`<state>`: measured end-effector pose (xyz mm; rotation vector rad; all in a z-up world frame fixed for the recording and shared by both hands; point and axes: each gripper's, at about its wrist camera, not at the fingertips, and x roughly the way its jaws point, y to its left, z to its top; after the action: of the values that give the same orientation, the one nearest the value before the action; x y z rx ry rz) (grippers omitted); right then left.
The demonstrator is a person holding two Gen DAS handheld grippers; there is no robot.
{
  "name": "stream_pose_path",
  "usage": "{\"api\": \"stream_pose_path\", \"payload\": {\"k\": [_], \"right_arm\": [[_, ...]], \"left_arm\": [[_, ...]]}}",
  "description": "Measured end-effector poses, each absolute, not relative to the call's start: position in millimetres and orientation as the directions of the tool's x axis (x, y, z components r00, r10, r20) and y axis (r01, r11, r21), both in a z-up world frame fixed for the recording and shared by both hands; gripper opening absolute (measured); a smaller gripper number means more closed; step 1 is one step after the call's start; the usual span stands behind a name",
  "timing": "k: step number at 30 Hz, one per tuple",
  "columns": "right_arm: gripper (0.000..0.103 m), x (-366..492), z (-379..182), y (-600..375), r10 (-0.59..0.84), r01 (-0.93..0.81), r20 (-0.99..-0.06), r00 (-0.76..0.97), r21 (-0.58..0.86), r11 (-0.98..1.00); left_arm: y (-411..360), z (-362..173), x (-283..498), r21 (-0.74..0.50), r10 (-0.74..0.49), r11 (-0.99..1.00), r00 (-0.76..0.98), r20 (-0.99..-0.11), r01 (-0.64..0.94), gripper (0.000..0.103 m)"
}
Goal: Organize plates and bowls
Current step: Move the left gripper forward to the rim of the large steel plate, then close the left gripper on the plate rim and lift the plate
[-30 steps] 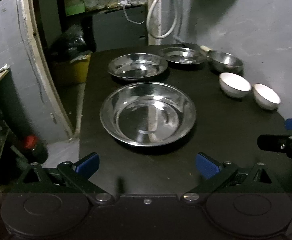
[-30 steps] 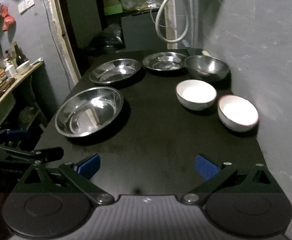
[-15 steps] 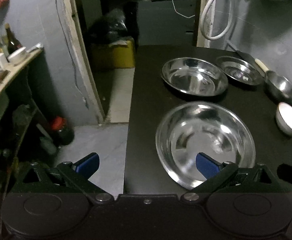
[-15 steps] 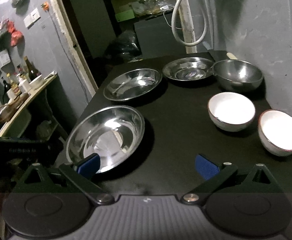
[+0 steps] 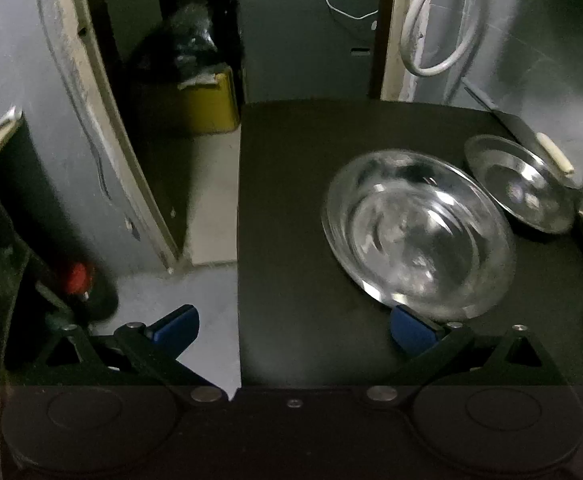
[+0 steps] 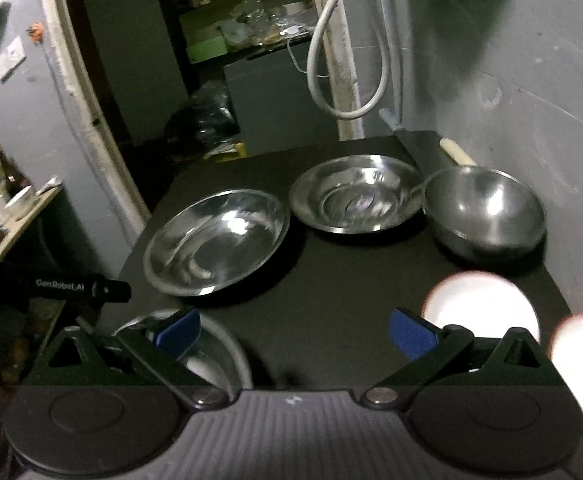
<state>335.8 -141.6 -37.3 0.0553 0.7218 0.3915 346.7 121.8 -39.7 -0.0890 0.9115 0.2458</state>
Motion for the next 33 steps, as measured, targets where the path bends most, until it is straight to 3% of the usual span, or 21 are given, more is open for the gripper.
{"api": "stream_pose_path", "payload": {"k": [7,14,20,23,25,28,31,33], "right_arm": [[0.101,384,-54,-117,0.370,-0.303,-0.634,0.678,0.218,0.928],[0.083,405,-65,-103,0.383,-0.284,-0.651,0.656,0.258,0.924],[0.056,417,-69,-94,0.397,-0.281,-0.665,0.633,0.281,0.918],[0.041,422,-71,-91,0.406,-0.283,-0.671,0.621,0.292,0.914],[0.031,424,-73,-90,0.411,-0.284,-0.675,0.613,0.297,0.912],[0.020,425,-75,-87,0.413,-0.291,-0.683,0.603,0.294,0.911],[0.017,425,-75,-85,0.415,-0.298,-0.683,0.601,0.290,0.909],[0.017,425,-74,-84,0.410,-0.304,-0.685,0.603,0.277,0.911]], "left_arm": [[145,-49,398,0.018,0.168,0.967,0.590,-0.790,-0.252,0.099],[151,-51,419,-0.008,0.130,0.976,0.611,-0.781,-0.218,0.090],[149,-55,425,-0.041,0.080,0.983,0.620,-0.781,-0.179,0.075],[148,-59,422,-0.060,0.056,0.984,0.617,-0.785,-0.166,0.061],[148,-61,421,-0.079,0.040,0.983,0.611,-0.791,-0.166,0.043],[149,-64,421,-0.103,0.013,0.982,0.598,-0.801,-0.161,0.028],[147,-64,420,-0.112,-0.007,0.984,0.603,-0.798,-0.137,0.013],[142,-63,418,-0.083,0.006,0.989,0.606,-0.796,-0.119,0.013]]}}
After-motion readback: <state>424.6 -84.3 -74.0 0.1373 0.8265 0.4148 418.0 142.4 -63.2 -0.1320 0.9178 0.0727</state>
